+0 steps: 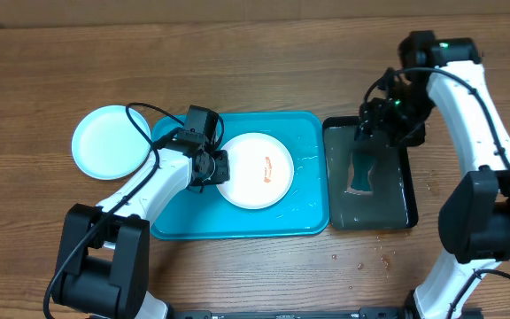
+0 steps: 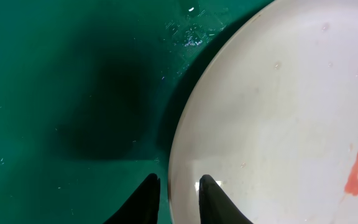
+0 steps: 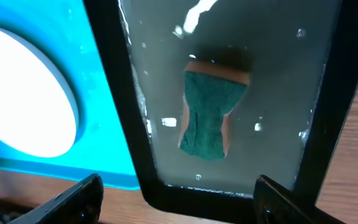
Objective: Clean dirty plates on tray and stack at the side
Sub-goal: 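Lower right gripper into black tray and grasp the sponge, then dip and rub the sponge in the black tray water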
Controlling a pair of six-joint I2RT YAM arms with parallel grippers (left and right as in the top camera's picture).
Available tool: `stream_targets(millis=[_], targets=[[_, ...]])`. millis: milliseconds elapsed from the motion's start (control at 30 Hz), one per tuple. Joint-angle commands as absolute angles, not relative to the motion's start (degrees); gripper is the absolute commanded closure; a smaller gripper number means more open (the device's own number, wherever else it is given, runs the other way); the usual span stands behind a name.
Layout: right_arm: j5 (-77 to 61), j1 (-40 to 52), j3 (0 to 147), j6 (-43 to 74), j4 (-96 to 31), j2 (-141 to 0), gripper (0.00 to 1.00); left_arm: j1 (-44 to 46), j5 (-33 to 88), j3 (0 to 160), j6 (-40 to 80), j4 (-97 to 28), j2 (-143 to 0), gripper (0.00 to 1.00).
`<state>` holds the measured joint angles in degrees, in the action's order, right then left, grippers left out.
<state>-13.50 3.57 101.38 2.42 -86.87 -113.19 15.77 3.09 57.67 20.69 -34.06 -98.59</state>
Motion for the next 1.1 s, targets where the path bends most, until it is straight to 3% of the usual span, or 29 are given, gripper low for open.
stream_targets(millis=[0,367,567,800,833,900,933,1033,1067], targets=[[-8.9,5.3,99.1,6.2,-86.3,-111.9,0.21,16.2,2.1,56.9,19.3,-34.2,-99.0,0.76],[-8.4,8.2,85.5,6.3,-78.0,-111.9,0.22,16.2,2.1,56.6,21.1,-32.7,-99.9,0.80],[-8.4,8.4,78.9,6.3,-70.4,-111.9,0.31,16.5,2.1,56.6,21.4,-32.4,-99.9,0.79],[-6.3,8.4,75.3,9.0,-66.7,-111.9,0.31,16.6,2.1,56.6,21.4,-32.5,-99.9,0.79],[-6.0,8.4,74.9,9.0,-66.4,-111.9,0.45,16.6,2.1,56.6,21.4,-32.5,-99.9,0.79],[-4.5,8.4,74.7,9.0,-66.5,-111.9,0.86,16.6,2.1,56.6,21.4,-32.5,-99.9,0.79],[-3.6,8.4,74.7,9.0,-66.6,-111.9,0.91,16.6,2.1,56.6,21.4,-32.5,-99.9,0.78],[-2.6,8.3,74.7,9.0,-66.6,-111.9,0.90,16.6,2.1,56.6,21.4,-32.4,-99.9,0.78],[-2.6,8.1,74.7,9.0,-66.4,-111.9,0.81,16.6,2.1,56.6,21.4,-32.4,-99.9,0.78]])
